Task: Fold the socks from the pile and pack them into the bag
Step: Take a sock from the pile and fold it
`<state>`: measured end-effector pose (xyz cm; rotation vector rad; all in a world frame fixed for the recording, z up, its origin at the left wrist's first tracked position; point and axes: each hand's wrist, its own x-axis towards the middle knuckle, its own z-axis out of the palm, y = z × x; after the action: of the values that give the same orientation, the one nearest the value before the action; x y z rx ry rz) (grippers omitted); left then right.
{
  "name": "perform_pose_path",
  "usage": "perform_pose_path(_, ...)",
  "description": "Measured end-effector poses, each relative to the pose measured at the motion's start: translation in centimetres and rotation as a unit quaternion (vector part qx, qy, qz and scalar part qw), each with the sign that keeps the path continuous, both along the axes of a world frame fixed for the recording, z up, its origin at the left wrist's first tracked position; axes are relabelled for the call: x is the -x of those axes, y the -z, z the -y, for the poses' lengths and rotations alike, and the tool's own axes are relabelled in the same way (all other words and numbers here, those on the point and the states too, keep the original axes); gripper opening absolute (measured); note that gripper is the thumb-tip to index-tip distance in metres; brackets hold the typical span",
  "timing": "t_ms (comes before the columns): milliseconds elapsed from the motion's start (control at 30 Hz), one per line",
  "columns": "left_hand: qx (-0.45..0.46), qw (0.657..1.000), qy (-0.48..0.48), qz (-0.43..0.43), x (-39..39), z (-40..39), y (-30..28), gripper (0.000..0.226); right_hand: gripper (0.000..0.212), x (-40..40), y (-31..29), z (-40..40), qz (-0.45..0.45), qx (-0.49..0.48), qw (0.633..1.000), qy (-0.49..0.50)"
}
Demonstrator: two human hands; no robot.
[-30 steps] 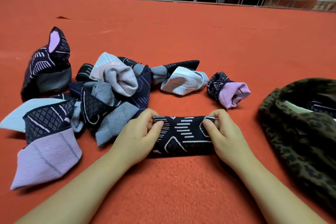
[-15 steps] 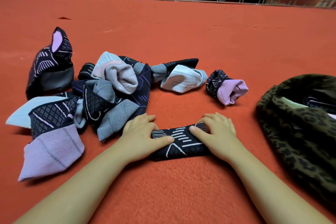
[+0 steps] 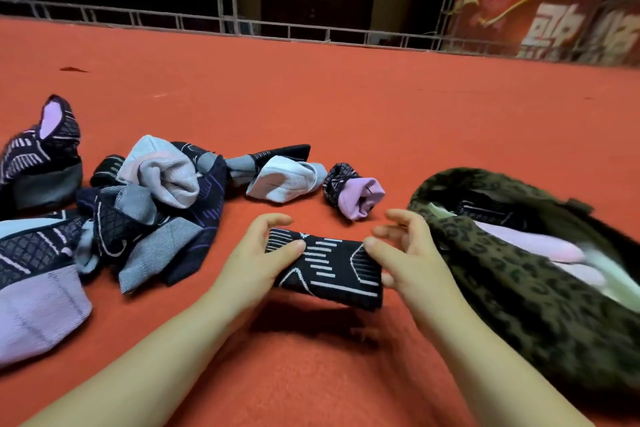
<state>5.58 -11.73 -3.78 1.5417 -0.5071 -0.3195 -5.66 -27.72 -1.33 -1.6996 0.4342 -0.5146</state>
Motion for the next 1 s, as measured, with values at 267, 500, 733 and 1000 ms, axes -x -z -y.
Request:
perform_pose_path(267, 0.061, 0.993, 0.08, -0.057, 6.0, 9.8, -6.5, 0.014, 0.067, 8.6, -7.3, 6.0, -0.046, 0.136, 0.986, 0.085)
perform_pose_path(500, 0.064, 0.991, 0.083, -0.079, 9.2, 18.7, -8.7, 0.014, 0.037, 13.8, -8.8, 14.1, -0.105, 0.092, 0.981, 0.132)
perform_pose_path(733, -0.057, 0.983, 0.092, -0.145, 7.4, 25.0, -8.6, 0.016, 0.009, 14.0, -8.3, 16.6, -0.124, 0.275, 0.949, 0.095)
perform_pose_path(1000, -0.223, 0.938, 0.181, -0.193, 5.2, 27.4, -8.4, 0.015, 0.016, 12.0, -7.6, 18.8, -0.21, 0.326, 0.921, 0.026)
